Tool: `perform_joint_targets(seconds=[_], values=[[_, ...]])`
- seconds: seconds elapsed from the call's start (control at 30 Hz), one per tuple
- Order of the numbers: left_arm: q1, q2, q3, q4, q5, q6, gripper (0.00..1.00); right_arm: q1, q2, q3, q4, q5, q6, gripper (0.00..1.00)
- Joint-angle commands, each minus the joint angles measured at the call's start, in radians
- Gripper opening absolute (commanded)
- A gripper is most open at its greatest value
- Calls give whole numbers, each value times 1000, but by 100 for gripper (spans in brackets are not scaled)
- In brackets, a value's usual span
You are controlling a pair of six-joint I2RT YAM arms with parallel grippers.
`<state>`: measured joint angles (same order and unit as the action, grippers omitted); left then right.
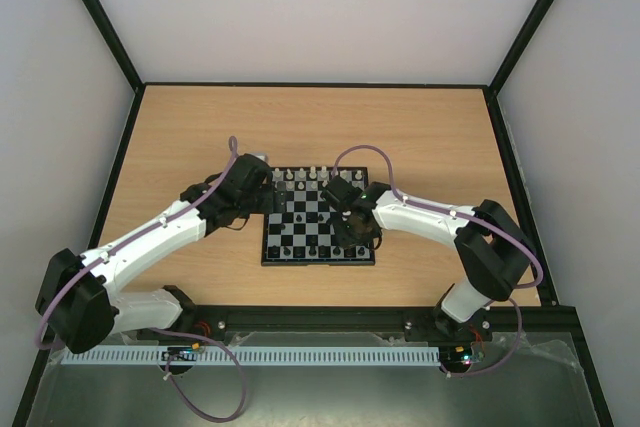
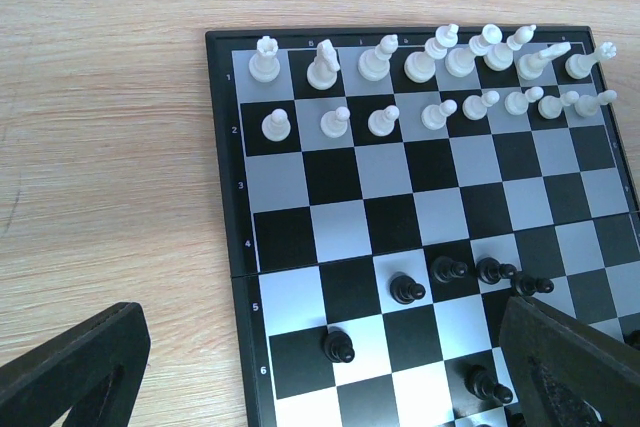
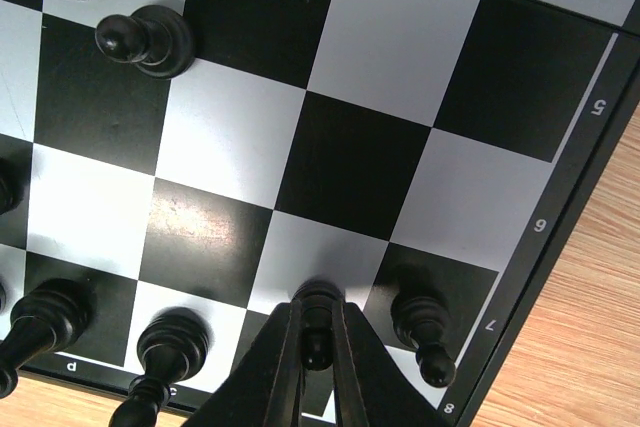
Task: Set up the chess pieces on the board
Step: Place the chess piece on the chessboard.
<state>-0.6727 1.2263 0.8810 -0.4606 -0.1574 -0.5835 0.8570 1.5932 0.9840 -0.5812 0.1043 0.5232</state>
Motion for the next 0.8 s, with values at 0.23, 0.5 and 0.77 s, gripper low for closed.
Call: perform_joint_targets(seconds=[0.23,0.5,0.77], values=[[6,4,6,8,4,3,99,5,23,-4,-17,3,-2,9],[7,3,4,11,4,1,99,5,38,5,0,9,-5,9],[6,-3,4,8,-2,0,99,5,46,4,19,14,-6,9]])
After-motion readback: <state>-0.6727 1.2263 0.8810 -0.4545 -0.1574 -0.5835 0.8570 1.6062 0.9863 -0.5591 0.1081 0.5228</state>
